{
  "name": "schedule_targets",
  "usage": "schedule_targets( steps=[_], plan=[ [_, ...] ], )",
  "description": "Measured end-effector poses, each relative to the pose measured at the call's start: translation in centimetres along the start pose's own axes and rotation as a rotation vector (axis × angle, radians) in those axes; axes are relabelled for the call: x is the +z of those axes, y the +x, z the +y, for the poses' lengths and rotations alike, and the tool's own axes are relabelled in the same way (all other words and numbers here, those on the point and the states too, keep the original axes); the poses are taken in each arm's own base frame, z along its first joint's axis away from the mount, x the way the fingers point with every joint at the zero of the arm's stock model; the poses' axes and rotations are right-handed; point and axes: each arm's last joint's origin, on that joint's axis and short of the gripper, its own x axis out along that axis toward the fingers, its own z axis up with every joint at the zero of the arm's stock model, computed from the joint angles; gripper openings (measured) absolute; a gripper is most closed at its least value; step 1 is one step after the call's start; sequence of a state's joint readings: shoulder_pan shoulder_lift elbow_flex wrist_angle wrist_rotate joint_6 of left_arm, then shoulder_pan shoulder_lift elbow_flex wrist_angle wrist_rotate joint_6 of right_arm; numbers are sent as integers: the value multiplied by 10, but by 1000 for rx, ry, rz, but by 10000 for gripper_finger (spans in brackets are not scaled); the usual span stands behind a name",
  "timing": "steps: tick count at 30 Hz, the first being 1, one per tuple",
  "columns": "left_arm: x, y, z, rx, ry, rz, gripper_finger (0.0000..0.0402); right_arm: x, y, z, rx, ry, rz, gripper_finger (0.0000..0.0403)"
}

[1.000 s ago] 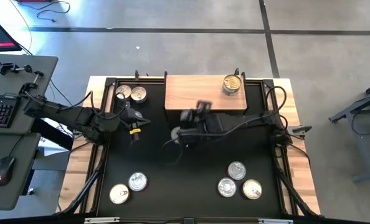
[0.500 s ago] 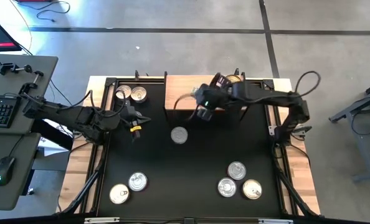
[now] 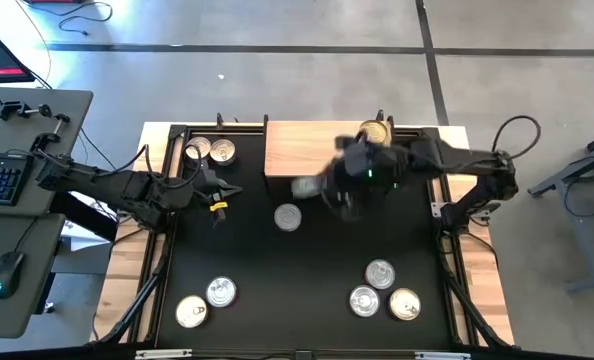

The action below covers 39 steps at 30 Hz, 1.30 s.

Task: Stack canned seafood by type on shelf
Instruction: Put the green tuna can on the shelf

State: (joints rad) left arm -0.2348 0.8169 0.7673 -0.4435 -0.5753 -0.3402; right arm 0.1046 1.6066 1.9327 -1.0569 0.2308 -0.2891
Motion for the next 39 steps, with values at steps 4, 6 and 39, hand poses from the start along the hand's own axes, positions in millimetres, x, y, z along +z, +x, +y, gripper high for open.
schedule_targets(
  steps=[4,6,39],
  plan=[
    [0,0,0,17,20,-5,0,10,8,25,-31,-197,-3,121],
    [0,0,1,28,21,-9,0,14,11,36,-45,-229,0,121],
    [0,0,1,36,19,-13,0,11,49,60,-349,-401,250,121]
  ],
)
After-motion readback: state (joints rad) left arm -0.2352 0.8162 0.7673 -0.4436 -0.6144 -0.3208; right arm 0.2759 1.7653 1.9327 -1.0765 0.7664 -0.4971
